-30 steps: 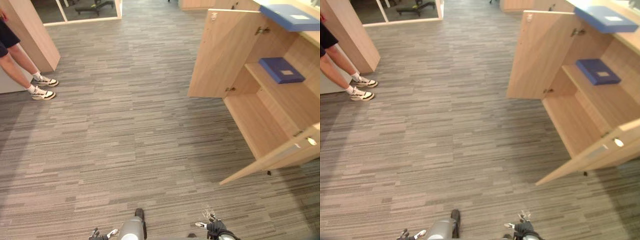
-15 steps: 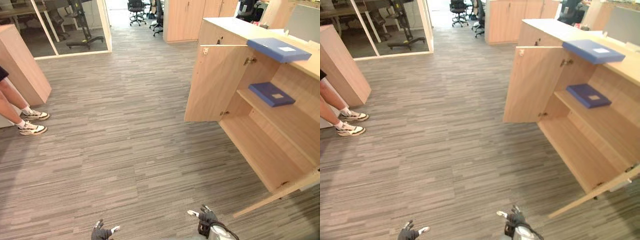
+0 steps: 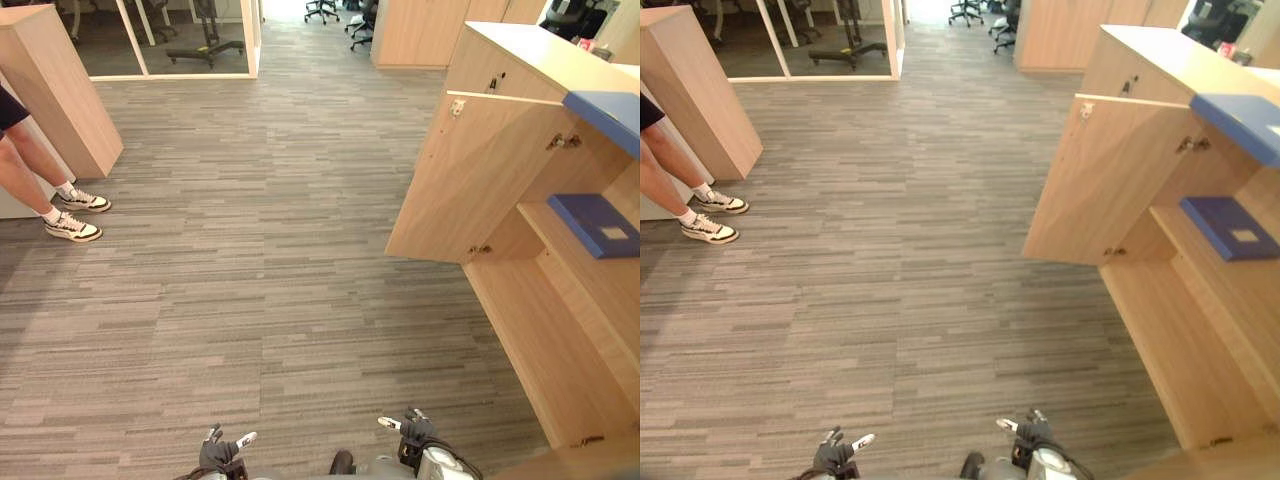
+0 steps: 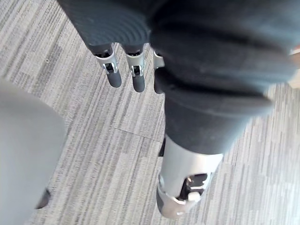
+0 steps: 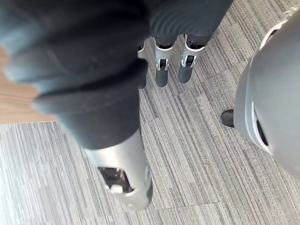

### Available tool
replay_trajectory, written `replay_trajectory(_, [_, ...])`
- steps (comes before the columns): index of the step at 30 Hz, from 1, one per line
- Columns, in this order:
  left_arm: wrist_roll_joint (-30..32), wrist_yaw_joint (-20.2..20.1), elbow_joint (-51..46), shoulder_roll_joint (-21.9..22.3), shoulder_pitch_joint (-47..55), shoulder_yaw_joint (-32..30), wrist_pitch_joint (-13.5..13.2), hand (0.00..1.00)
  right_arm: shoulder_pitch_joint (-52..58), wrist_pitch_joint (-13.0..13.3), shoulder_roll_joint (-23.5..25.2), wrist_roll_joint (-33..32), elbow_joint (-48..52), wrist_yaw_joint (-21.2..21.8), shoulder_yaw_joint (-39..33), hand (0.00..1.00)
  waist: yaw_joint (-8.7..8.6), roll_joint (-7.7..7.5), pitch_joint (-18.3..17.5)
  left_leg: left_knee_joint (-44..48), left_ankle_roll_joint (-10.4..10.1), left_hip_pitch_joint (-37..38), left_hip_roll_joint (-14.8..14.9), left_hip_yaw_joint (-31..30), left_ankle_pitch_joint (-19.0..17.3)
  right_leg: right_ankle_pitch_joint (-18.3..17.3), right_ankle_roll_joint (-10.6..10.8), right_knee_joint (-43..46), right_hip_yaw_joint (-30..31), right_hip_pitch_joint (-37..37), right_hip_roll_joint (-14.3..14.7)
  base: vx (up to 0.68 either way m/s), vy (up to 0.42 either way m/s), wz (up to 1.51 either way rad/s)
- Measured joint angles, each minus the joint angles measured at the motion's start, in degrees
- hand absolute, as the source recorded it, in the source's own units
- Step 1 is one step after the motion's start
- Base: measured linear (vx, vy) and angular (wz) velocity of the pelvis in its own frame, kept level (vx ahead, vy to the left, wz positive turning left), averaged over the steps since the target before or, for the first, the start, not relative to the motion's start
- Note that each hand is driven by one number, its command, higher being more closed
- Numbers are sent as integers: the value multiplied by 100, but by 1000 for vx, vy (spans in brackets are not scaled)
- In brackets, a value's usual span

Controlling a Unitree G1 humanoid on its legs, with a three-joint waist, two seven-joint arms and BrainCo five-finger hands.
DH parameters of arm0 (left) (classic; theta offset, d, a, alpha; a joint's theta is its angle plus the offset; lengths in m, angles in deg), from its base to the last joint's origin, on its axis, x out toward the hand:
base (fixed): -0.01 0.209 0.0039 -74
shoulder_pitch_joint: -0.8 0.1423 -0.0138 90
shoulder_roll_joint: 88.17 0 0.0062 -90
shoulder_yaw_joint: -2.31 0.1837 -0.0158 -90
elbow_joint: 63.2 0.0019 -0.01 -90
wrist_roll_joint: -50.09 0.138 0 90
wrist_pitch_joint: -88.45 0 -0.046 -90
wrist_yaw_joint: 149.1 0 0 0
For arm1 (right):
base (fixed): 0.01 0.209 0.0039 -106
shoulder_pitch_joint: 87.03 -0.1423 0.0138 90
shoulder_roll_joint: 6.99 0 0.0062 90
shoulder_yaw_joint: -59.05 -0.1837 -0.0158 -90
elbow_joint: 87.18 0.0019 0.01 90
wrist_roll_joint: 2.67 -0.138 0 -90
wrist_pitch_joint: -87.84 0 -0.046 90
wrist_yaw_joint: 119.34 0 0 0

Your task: Walk over to the cabinet, pick up the folder, carry it to the office cabinet, place the folder inside the office cabinet, then close the office cabinet door

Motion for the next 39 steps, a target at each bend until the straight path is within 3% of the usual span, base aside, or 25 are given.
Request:
replay_trajectory(3, [18, 28, -160, 22, 6, -18, -3, 0, 1, -20, 0, 0, -28, -3, 3, 0, 106, -48, 41, 117, 101, -638, 59, 264, -144, -12, 66, -294, 51, 421, -14, 308, 28, -4])
replay_trajectory(6, [21, 37, -236, 32, 7, -59, -22, 0, -5, -57, 11, 0, -43, -3, 0, 0, 164, -101, 63, -1235, 178, -868, 60, 477, -386, -37, 225, -485, 108, 801, -256, 246, 155, -6])
replay_trajectory(8, [-58, 42, -295, 69, 4, -200, -58, 0, -85, -55, 22, 0, -45, -4, 5, 0, 225, -160, 99, -2242, 154, -985, -23, 338, -317, -55, 401, -578, 192, 940, -495, 328, 327, -14])
replay_trajectory(9, [-213, 49, -312, 130, 7, -361, -91, 0, -126, -52, 16, -2, -50, -6, 15, 0, 316, -189, 76, -3226, 90, -1052, -156, 43, 61, -91, 646, -584, 295, 988, -763, 228, 270, -22])
replay_trajectory(10, [-278, 66, -309, 143, 7, -396, -98, 0, -123, -48, 21, -2, -55, -10, 19, 0, 337, -202, 69, -3360, 50, -1024, -216, -7, 420, -117, 762, -566, 337, 1000, -860, 381, 486, -28])
replay_trajectory(11, [-329, 88, -263, 176, 30, -424, -99, 0, -109, -47, 9, -2, -109, -12, 18, 0, 355, -181, -4, -3515, 1, -908, -323, -22, 1059, -133, 872, -584, 431, 1054, -959, 209, 275, -20])
replay_trajectory(12, [-414, 97, -236, 141, 5, -469, -99, 0, -124, -50, 67, -3, -164, -22, 13, 0, 365, -264, -13, -3485, 44, -858, -440, 76, 1004, -136, 917, -605, 501, 1099, -1074, 453, 501, -23])
replay_trajectory(14, [-452, 144, -158, -24, 0, -516, -97, 0, -115, -54, 291, -4, -233, -28, 27, 0, 392, -584, -192, -3487, 245, -733, -763, 382, 838, 77, 950, -687, 636, 1134, -1474, 412, 404, -29])
replay_trajectory(16, [-452, 152, -51, -71, -21, -530, -99, 0, -122, -52, 291, -10, -237, -34, -71, 0, 408, -637, -241, -3566, 305, -542, -919, 526, 796, 280, 986, -715, 753, 1142, -1663, 209, 244, -43])
replay_trajectory(19, [-449, 169, 185, -153, -20, -473, -94, 0, -101, -40, 264, 2, -239, -37, -286, 0, 458, -612, -396, -4167, 466, 68, -1251, 673, 770, 498, 972, -452, 1097, 1053, -2026, 202, 299, -67])
replay_trajectory(21, [-446, 195, 254, -143, -7, -258, -84, 0, 18, -46, 183, 14, -222, -37, -392, 0, 410, -494, -424, -4647, 597, 490, -1440, 742, 831, 490, 932, 774, 1299, 466, -2317, 60, 205, -36])
replay_trajectory(23, [-449, 210, 319, -188, 24, -108, -82, 0, 229, -39, 165, 18, -103, -53, -577, 0, 268, -457, -401, -4922, 754, 871, -1598, 891, 843, 675, 445, 2051, 1089, -39, -2721, 62, 201, -18])
replay_trajectory(25, [-440, 212, 330, -226, 75, -94, -80, 0, 280, -39, 158, 24, -107, -59, -677, 0, 219, -446, -404, -5114, 773, 1130, -1582, 1010, 850, 705, 381, 2243, 703, -28, -2836, 68, 133, -36])
replay_trajectory(26, [-435, 211, 332, -229, 87, -88, -81, 0, 274, -31, 157, 24, -108, -57, -677, 0, 189, -434, -410, -5162, 785, 1184, -1551, 1035, 857, 631, 439, 2243, 571, -32, -2825, 60, 38, -44])
replay_trajectory(27, [-409, 209, 359, -231, 88, -38, -79, 0, 208, -9, 146, 25, -116, -49, -670, 0, 103, -374, -377, -5185, 794, 1209, -1374, 1062, 853, 228, 657, 2177, 314, -72, -2585, 55, -15, -31])
replay_trajectory(30, [-408, 204, 357, -215, 58, 129, -78, 0, 166, 8, 115, 27, -109, -46, -662, 0, 45, -277, -288, -5256, 732, 1380, -1006, 1129, 767, -245, 701, 2109, -174, -235, -1977, 35, -118, -23])
replay_trajectory(32, [-389, 198, 364, -192, 11, 127, -76, 0, 146, 9, 116, 30, -99, -46, -653, 0, 41, -317, -230, -5285, 633, 1534, -936, 1242, 655, -225, 673, 1801, -482, -344, -1842, 4, -172, -23])
replay_trajectory(34, [-360, 197, 357, -212, 27, 116, -77, 0, 163, 11, 121, 34, -91, -49, -613, 0, 19, -433, -195, -5273, 456, 1662, -1024, 1261, 506, 109, 468, 993, -627, -359, -1828, 67, -225, -5])
replay_trajectory(35, [-362, 199, 423, -154, 21, 111, -60, 0, 168, 10, 53, 38, -74, -48, -619, 0, -15, -354, -199, -5240, 391, 1691, -959, 1139, 431, 104, 396, 994, -678, -322, -1740, 170, -245, 12])
replay_trajectory(36, [-356, 138, 426, -30, 20, 104, -48, 0, 157, 9, -47, 45, -74, -47, -619, 0, -26, -158, -193, -5241, 344, 1683, -817, 908, 380, 32, 386, 766, -755, -214, -1480, 217, -248, 5])
replay_trajectory(39, [-343, -13, 402, 5, 58, 9, -1, 0, 158, 4, -61, 163, -94, -41, -648, 0, -33, -92, -221, -5166, 116, 1678, -355, 856, 253, -191, 306, 434, -822, -66, -860, 271, -283, -12])
